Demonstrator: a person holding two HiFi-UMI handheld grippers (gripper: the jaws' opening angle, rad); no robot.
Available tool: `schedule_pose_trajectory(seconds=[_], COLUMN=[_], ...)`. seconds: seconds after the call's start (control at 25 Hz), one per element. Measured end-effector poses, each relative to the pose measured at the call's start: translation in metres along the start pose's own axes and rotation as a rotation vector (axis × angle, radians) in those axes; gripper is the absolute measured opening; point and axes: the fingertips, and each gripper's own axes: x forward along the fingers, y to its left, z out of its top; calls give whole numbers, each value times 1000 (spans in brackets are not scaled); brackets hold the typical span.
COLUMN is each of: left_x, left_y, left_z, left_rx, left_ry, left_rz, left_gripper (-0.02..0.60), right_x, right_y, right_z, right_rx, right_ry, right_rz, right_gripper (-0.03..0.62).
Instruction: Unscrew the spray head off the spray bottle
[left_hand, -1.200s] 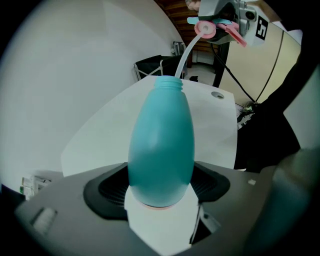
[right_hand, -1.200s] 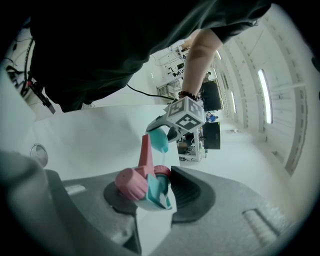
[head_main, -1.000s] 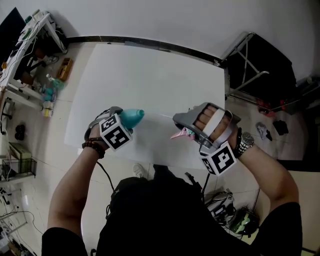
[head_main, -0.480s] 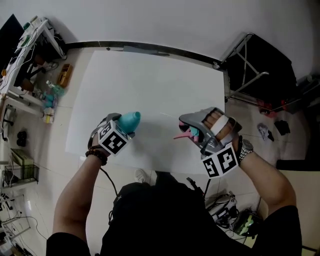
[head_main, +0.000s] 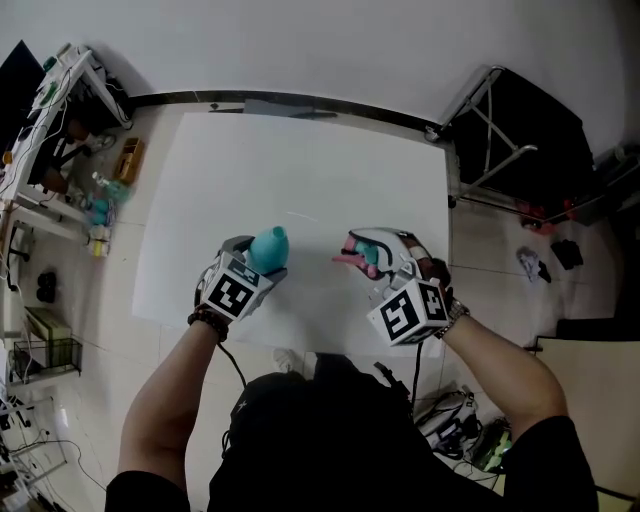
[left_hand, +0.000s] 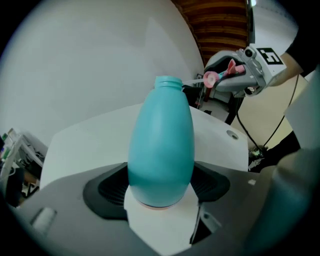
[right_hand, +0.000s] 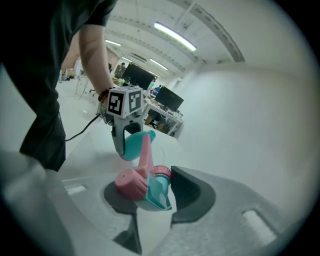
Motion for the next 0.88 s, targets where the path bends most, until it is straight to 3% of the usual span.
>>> schedule_pose_trajectory(seconds=[0.44,0.64,0.88], left_x=[26,36,45], left_y=[-6,-7,-6], left_z=[17,22,24], left_rx=[-53,-78,-109], left_ry=[-74,-99,-128], left_rz=[0,1,12], left_gripper=[407,407,408], right_x=[66,85,100], right_y=[21,25,28], right_z=[-46,-61,-81], right_rx=[486,618,704], right_ry=[51,68,84], right_rz=[66,80,96], right_gripper=[120,120,120])
